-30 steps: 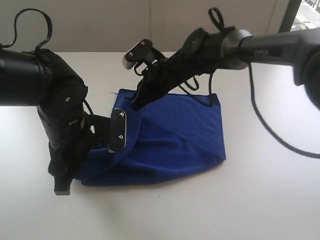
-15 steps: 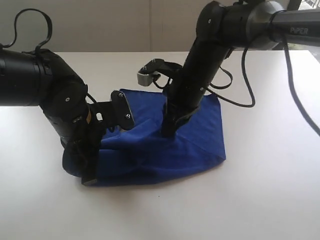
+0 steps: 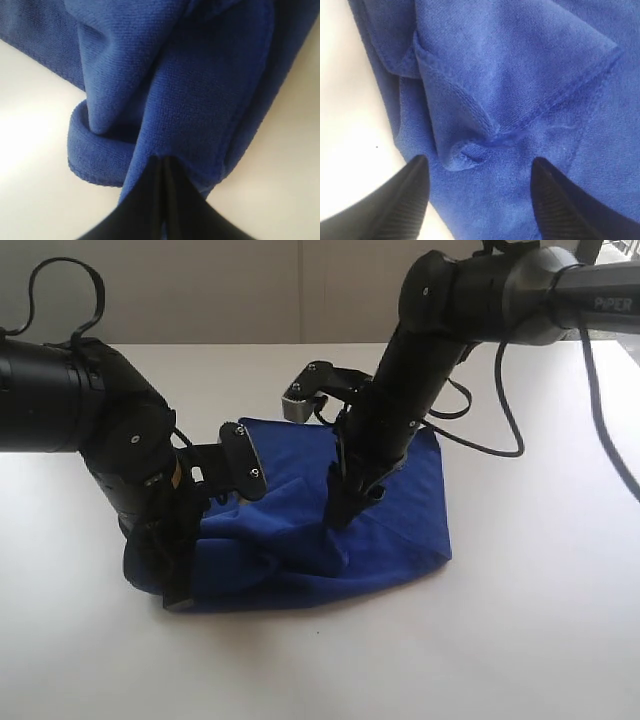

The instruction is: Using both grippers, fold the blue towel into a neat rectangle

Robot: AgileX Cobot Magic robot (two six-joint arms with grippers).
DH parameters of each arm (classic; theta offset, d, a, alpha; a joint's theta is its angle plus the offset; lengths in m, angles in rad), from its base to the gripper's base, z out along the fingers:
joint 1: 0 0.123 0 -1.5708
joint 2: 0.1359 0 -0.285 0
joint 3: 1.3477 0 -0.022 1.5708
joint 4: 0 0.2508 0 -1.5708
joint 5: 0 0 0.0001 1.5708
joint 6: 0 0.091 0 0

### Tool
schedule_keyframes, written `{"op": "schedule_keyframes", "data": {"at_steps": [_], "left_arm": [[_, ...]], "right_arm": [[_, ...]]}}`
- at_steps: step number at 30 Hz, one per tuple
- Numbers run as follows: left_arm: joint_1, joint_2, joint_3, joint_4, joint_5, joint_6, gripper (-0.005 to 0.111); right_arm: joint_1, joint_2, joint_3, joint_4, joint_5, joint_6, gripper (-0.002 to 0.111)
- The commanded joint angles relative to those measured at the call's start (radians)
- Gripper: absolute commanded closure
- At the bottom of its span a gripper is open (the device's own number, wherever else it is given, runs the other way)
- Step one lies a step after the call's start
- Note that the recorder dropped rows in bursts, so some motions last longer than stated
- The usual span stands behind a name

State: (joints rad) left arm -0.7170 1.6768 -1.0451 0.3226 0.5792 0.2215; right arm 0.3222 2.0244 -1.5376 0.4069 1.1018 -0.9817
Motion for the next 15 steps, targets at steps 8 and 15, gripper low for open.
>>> {"op": "schedule_keyframes", "data": {"at_steps": [8,15], "left_arm": [[-0.004,-0.011,0.007,0.0,0.013,-0.008,0.107],[-0.004,-0.011,0.007,0.0,0.013,-0.008,0.107]], "right_arm": [[0.007,0.089,0.003,0.068,-0.052,-0.226,0.051],[0.039,0.092,0.003,0.071,-0.053,-0.229,0.051]]}}
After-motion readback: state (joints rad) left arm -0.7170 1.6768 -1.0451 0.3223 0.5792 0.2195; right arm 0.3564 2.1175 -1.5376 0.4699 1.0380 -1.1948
